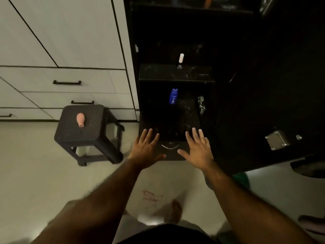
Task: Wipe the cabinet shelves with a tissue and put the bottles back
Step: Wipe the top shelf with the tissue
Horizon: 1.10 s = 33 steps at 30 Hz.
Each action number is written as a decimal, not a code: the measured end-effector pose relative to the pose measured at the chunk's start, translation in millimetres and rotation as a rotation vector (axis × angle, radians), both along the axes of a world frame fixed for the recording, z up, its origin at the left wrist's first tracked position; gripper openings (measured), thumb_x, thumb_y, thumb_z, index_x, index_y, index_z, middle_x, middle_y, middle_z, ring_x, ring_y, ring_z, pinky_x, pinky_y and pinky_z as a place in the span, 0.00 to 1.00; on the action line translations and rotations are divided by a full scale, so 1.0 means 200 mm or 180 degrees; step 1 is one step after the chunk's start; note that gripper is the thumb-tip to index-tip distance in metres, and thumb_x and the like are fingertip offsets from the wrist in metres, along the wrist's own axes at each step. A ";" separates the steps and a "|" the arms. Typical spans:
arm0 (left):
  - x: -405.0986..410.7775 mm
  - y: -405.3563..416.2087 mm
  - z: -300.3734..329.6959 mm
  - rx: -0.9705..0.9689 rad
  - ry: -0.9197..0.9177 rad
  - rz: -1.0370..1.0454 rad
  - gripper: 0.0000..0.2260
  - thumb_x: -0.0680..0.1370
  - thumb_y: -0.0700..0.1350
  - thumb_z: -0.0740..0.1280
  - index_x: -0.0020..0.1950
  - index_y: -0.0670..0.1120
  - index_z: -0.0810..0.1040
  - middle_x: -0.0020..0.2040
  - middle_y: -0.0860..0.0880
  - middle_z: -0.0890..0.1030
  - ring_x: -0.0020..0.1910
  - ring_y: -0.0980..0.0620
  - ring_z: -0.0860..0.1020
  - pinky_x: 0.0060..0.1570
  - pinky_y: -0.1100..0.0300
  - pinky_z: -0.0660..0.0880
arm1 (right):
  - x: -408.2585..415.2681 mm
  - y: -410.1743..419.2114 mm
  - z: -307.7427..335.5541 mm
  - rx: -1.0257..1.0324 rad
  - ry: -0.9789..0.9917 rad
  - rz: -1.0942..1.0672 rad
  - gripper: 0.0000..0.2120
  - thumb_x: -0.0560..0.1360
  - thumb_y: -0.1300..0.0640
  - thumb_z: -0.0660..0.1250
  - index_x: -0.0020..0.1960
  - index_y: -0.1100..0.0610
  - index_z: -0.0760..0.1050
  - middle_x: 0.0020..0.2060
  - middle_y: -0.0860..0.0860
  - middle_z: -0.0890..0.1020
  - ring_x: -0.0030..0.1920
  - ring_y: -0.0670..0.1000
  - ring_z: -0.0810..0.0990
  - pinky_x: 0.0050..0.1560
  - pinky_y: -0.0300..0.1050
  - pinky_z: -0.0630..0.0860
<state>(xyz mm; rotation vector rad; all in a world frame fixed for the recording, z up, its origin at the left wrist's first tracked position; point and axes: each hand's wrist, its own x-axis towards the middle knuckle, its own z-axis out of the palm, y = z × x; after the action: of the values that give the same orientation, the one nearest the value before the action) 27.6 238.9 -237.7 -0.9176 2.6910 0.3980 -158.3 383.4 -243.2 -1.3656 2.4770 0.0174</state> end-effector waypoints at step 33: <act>-0.54 -0.06 -1.35 0.4713 0.2930 0.4689 0.12 0.82 0.45 0.61 0.65 0.43 0.75 0.59 0.45 0.82 0.56 0.51 0.81 0.47 0.58 0.79 | -0.21 -0.37 -1.37 -0.1360 -0.4366 -0.3954 0.05 0.79 0.54 0.66 0.52 0.53 0.78 0.42 0.44 0.87 0.45 0.43 0.85 0.58 0.47 0.71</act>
<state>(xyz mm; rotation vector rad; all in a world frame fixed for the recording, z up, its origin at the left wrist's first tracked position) -79.6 227.7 -508.3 -1.9454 0.6026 2.8464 -201.3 308.6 -517.0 0.3615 1.6019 -1.2440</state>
